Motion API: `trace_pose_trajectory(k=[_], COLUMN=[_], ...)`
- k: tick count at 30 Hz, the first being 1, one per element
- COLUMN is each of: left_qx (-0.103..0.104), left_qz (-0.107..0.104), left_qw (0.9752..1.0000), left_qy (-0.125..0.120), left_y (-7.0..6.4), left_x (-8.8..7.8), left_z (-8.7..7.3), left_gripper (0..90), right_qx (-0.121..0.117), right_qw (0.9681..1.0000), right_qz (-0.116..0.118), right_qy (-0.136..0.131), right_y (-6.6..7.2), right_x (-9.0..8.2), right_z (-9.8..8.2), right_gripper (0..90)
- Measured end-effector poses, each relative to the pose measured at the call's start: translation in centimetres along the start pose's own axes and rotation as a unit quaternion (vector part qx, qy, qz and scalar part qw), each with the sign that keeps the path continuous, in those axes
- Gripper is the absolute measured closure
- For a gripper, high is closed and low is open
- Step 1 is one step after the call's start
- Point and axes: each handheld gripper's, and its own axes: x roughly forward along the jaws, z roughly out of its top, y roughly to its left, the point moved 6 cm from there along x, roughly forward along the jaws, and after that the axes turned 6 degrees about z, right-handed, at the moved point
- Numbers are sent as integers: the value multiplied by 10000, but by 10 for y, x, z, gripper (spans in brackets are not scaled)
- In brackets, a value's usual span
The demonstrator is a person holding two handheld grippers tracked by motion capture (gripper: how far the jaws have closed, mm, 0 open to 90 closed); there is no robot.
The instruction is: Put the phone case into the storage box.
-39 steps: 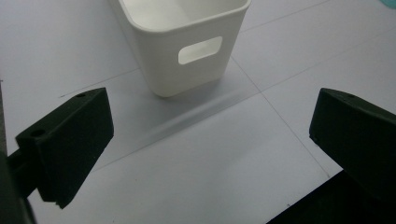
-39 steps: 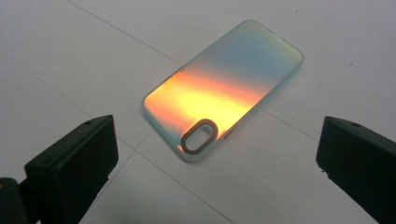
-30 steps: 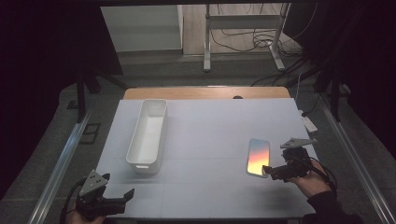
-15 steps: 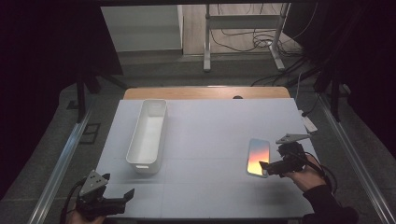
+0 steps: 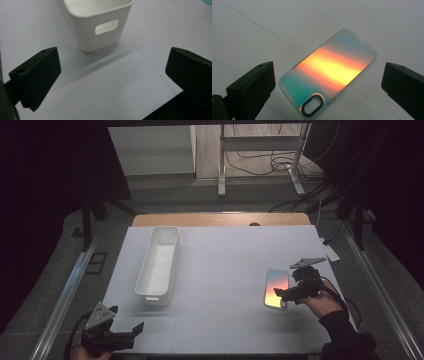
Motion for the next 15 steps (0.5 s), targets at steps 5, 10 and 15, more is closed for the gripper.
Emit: trace_pose_trajectory(k=[5,10,15], left_qx=[7,2,4], left_qz=[3,0,-4], left_qw=[10000,10000,10000], left_qy=[7,8,13], left_y=[0,0,0], left_x=[0,0,0], left_z=[0,0,0], left_gripper=[6,6,6], right_qx=[-19,-60,-63], right_qw=[10000,9999,9999], right_qz=[19,21,39], right_qy=[27,85,88], right_y=[0,-2,-3], right_x=[4,8,11], right_z=[4,7,10], right_gripper=[0,0,0])
